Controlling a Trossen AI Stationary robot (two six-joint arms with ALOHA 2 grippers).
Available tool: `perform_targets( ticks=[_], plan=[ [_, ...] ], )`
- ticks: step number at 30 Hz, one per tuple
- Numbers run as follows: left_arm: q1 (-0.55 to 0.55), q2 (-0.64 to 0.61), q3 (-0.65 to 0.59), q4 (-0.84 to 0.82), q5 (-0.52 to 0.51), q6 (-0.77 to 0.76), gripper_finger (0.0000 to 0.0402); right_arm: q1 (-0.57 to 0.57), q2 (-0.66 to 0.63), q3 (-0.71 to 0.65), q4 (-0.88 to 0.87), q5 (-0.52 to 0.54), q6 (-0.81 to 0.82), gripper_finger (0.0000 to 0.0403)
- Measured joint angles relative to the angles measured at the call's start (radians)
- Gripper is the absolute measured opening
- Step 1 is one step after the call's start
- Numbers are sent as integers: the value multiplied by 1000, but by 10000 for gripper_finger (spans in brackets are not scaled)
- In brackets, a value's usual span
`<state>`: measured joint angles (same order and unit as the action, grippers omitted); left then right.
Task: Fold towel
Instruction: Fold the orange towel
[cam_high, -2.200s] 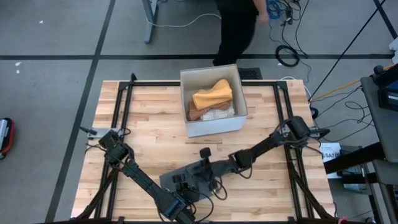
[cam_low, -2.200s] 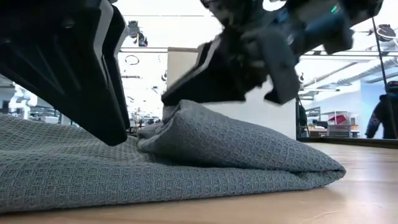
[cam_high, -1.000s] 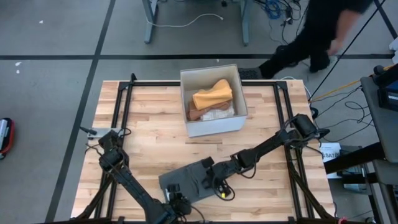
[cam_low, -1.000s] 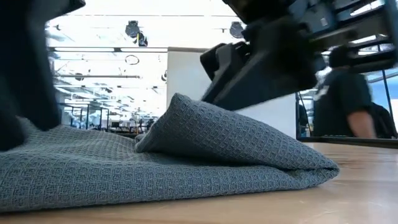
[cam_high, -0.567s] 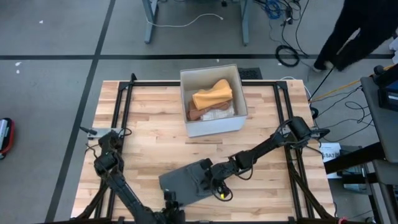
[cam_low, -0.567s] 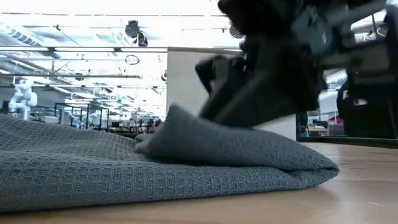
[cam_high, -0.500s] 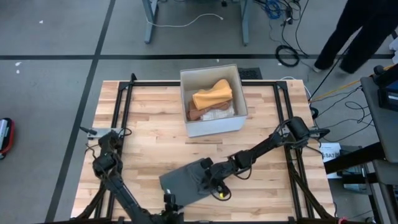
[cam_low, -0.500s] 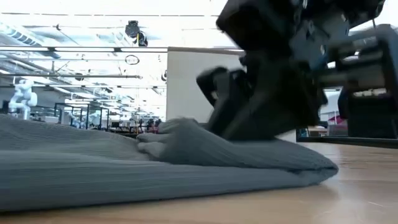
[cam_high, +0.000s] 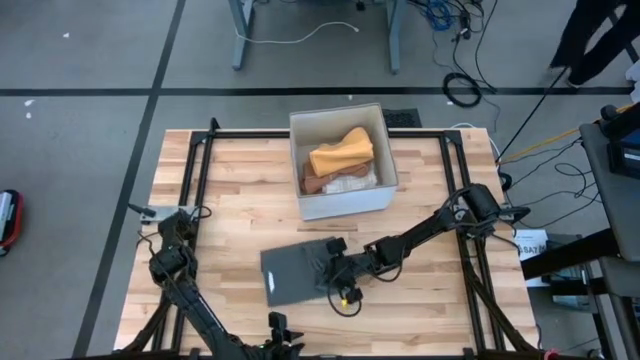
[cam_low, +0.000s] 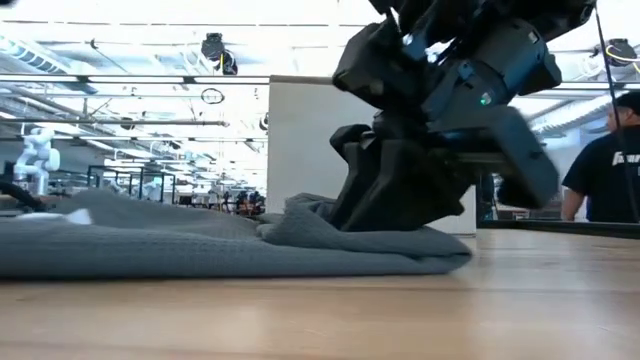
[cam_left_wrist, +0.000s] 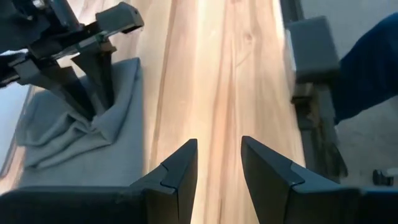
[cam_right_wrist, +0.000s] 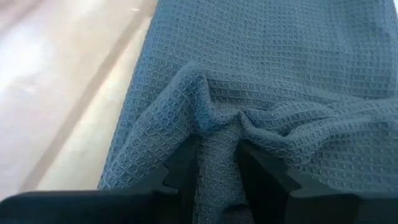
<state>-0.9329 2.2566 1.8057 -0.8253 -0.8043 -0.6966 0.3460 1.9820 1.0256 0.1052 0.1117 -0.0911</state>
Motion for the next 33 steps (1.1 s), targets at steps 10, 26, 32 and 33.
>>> perform_targets(
  ticks=[10, 26, 32, 33],
  plan=[
    [8, 0, 0, -31, 35, -60, 131, 2, -37, -6, -43, 54, 7, 107],
    [-7, 1, -51, 31, -78, -41, 131, 144, -129, -7, -17, 21, 3, 110],
    [37, 1, -57, 103, -164, 206, 131, 173, -130, -6, -3, 22, 8, 136],
    [48, 1, -57, 110, -167, 242, 131, 175, -130, -6, -3, 22, 13, 142]
  ],
)
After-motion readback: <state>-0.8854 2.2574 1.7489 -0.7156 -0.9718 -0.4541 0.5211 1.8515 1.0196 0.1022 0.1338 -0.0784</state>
